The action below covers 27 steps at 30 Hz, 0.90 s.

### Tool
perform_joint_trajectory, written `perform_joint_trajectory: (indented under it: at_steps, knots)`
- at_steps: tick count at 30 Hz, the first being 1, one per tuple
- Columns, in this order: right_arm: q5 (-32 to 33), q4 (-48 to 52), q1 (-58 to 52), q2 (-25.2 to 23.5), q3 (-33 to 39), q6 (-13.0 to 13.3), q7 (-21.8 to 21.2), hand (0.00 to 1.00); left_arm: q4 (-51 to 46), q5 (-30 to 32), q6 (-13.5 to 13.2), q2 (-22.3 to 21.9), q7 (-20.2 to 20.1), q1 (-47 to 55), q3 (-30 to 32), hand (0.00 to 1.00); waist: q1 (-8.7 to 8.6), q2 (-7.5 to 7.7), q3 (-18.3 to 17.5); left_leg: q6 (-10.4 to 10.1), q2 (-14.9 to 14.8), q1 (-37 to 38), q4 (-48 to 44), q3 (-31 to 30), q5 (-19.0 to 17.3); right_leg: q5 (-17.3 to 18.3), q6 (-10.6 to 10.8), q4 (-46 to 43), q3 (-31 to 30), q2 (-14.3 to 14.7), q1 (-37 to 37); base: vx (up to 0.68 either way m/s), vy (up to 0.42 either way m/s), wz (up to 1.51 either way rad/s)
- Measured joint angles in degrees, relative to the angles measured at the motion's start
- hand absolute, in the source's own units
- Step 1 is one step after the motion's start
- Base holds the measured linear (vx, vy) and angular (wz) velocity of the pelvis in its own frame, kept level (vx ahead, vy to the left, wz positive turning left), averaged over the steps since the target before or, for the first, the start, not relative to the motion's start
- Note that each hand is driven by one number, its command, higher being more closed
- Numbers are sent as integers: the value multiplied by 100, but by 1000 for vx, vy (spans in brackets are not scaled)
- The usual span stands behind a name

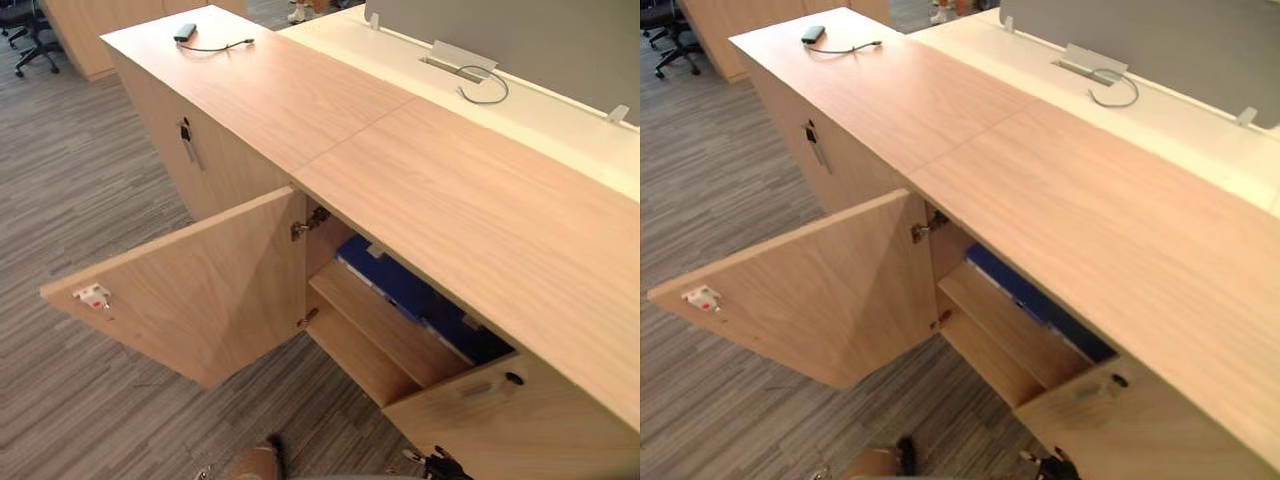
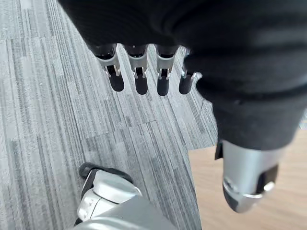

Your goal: Walk over to the cabinet, pick up the folder, carry it to the office cabinet, place the folder inside the office cabinet, then close the office cabinet door

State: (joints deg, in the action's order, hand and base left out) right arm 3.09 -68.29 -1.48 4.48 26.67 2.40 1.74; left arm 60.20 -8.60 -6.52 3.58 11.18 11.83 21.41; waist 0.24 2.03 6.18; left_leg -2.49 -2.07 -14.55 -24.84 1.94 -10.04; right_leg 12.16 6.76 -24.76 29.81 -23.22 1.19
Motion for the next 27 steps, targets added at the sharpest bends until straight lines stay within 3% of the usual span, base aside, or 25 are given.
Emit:
perform_joint_trajectory:
  at_steps: [2,4,7,10,11,14,16,27]
  knots:
    - [26,-69,68,9,158,-4,-7,0,-31,-18,-58,36,48,-87,-140,0,-28,25,3,149,342,-12,222,48,114,-318,135,-283,-43,-389,-309,60,425,0]
    - [20,-105,106,-44,337,-9,-42,0,-105,19,-78,65,50,-147,-270,0,-63,-119,-2,269,483,261,867,45,429,-423,195,-299,-54,-489,-485,35,279,7]
    - [23,9,-34,-52,356,-7,-37,0,-312,207,-112,92,47,-205,-327,0,-147,-320,-108,339,590,615,1765,-204,878,-422,196,-9,-37,-314,-593,-1,124,35]
    - [25,7,-105,-85,358,-7,-60,0,-504,356,-120,138,46,-209,-273,0,-190,-316,-129,263,590,797,2170,-364,1123,-482,116,496,-43,-72,-629,-34,-59,32]
    - [11,2,-115,-103,360,-10,-110,0,-571,357,-119,129,44,-191,-179,0,-179,-265,-153,199,596,860,2275,-378,1162,-778,104,710,-28,18,-618,-49,-173,2]
    - [-79,10,-134,-19,367,-18,-154,0,-765,368,-92,-135,28,-6,-34,0,-134,-442,-231,-8,320,1131,2750,-277,1332,-737,138,856,-83,297,-573,-22,-188,-22]
    - [-101,47,-194,0,366,-57,-154,0,-933,435,-58,-221,-10,54,21,0,-131,-480,-251,-58,192,1327,2964,-260,1423,-691,63,858,-86,426,-480,-6,-144,-16]
    - [-77,230,-283,-28,101,-121,-114,0,-2188,946,68,-54,-143,-23,76,0,-147,-437,-261,-82,42,1475,3012,-189,1445,-677,27,1144,-135,699,-266,-22,-30,-3]
